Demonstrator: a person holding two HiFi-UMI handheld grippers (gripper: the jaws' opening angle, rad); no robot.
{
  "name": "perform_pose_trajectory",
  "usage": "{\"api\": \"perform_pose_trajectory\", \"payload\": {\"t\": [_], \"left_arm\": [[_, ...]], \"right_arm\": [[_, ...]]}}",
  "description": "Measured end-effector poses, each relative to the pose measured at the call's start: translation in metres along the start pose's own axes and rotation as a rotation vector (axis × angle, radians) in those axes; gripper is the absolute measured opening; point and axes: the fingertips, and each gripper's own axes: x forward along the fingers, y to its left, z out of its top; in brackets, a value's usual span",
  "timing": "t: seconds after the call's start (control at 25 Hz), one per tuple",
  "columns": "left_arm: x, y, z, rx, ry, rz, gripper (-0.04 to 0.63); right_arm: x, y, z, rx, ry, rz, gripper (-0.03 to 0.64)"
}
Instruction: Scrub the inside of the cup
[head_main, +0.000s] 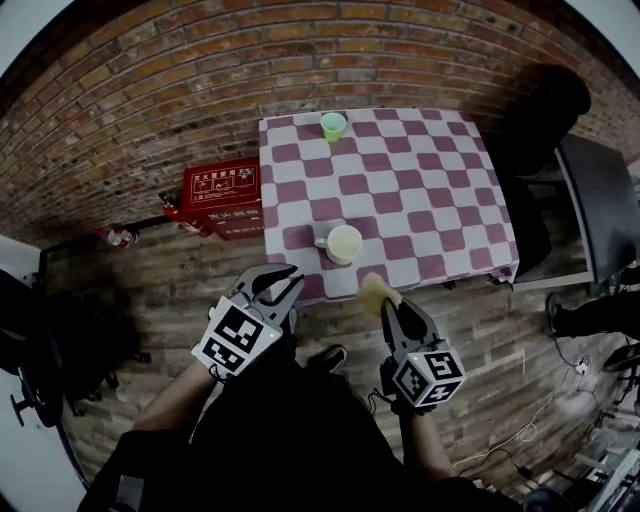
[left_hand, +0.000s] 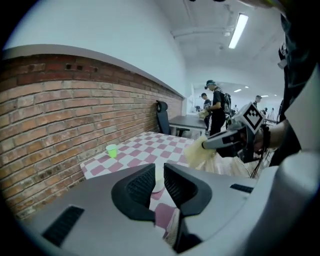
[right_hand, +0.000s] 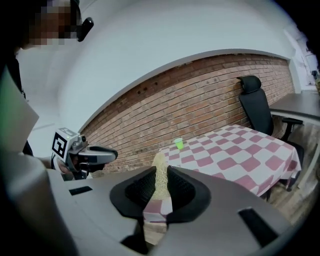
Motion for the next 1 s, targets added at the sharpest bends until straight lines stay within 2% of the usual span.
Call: {"api": "perform_pose_trajectory", "payload": {"t": [0.16, 0.4, 0.52, 0.6, 0.76, 0.88, 1.0], "left_arm": [[0.031, 0.022, -0.023, 0.046, 0.055, -0.079, 0.061], [0.081, 0.062, -0.068, 0.033, 0.125, -0.191, 0.073], [0.105, 0.076, -0.091, 0.108, 0.174, -0.233, 0.122], [0.120, 0.081, -0.101, 0.159, 0.189, -0.252, 0.132], [0.146, 0.080, -0.115, 0.241, 0.212, -0.317, 0.132], [0.161, 0.076, -0.127, 0.297, 0.245, -0.355, 0.132], [0.172, 0.075, -0.134, 0.329, 0.269, -0.351, 0.130]], "right_arm": [[0.029, -0.007, 0.014, -0.072, 0.042, -0.064, 0.072], [0.096, -0.008, 0.016, -0.286, 0.228, -0.108, 0.072], [0.130, -0.003, 0.019, -0.396, 0.284, -0.119, 0.072], [0.152, 0.000, 0.017, -0.486, 0.334, -0.134, 0.072], [0.187, 0.000, -0.010, -0.650, 0.504, -0.162, 0.072], [0.206, 0.002, -0.028, -0.728, 0.581, -0.169, 0.072], [0.220, -0.002, -0.043, -0.763, 0.639, -0.159, 0.072]]}}
